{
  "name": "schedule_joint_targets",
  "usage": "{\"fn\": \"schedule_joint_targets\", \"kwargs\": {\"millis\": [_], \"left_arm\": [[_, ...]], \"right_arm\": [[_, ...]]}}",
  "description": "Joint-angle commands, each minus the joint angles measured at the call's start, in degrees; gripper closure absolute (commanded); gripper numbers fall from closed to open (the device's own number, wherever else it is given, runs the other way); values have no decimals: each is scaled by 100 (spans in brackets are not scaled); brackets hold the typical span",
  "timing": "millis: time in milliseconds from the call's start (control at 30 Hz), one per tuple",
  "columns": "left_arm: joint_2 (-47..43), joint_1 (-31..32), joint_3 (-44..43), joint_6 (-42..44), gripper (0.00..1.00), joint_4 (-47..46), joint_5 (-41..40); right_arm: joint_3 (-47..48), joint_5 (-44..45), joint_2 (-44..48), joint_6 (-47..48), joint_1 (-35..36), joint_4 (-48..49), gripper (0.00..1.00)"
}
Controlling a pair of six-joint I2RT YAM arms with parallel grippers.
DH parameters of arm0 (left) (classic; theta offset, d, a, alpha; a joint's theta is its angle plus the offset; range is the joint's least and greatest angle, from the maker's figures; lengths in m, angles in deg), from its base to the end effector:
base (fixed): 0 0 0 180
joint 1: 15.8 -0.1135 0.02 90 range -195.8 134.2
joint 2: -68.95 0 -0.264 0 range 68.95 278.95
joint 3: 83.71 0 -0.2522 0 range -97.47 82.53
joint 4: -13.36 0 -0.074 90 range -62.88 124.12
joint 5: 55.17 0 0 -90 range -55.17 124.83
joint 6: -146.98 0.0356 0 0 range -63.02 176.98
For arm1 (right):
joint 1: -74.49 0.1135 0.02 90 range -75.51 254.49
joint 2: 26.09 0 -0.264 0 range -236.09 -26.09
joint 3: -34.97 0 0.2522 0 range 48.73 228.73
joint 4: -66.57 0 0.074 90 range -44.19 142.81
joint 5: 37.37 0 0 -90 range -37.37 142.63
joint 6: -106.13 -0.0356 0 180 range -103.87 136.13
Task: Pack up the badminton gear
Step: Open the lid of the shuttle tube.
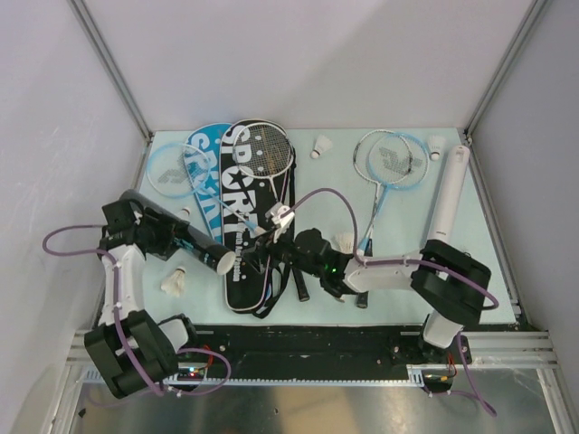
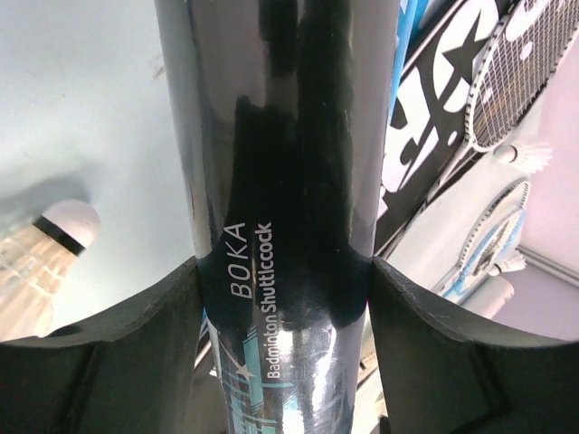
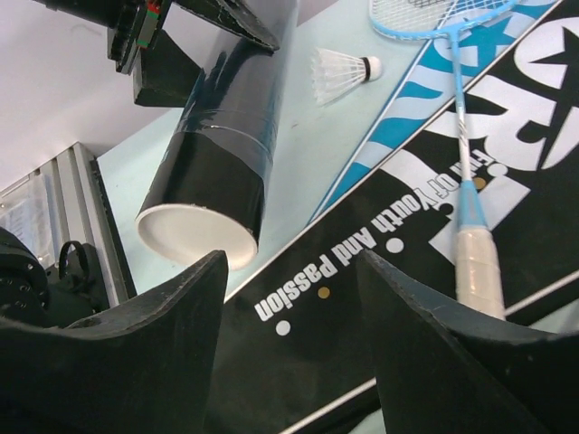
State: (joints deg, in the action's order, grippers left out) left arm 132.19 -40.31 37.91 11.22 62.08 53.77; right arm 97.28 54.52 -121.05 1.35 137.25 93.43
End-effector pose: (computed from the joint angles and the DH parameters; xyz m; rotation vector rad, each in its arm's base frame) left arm 0.2016 0.0792 0.2412 -1.3370 2.1402 -0.5659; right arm 0.1677 0.3233 0.2294 -0.6958 1.6284 0.9793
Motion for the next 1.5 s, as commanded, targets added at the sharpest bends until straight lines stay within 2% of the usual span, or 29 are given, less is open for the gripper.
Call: {"fn": "schedule_joint_targets", "kwargs": {"millis": [0,300,433,500,567,933,1233,1467], "left_arm": [[-565,-56,116,-518,46,-138,546],[-1051,-50,316,-984,46,-137,737],[-1125,-53,346,-1030,46,-139,672],[-1113,-62,355,-1022,46,-139,576],[-1066,-76,352,-950,47,-139,429],[-748,-223,382,-672,49,-159,-54],[-742,-227,345,-568,50,-182,-443],[-664,-225,351,-541,51,-199,-456]], "right_arm": [[157,255,-404,230,216,1405,37],[462,364,-1018,194,360,1715,52],[473,498,-1062,134,366,1782,74],[471,470,-1003,160,368,1710,91],[409,459,-890,180,353,1615,98],[-402,-13,-54,-485,-99,1556,100],[-923,286,667,-642,-157,1053,100],[-1083,448,1109,-855,-312,534,100]]}}
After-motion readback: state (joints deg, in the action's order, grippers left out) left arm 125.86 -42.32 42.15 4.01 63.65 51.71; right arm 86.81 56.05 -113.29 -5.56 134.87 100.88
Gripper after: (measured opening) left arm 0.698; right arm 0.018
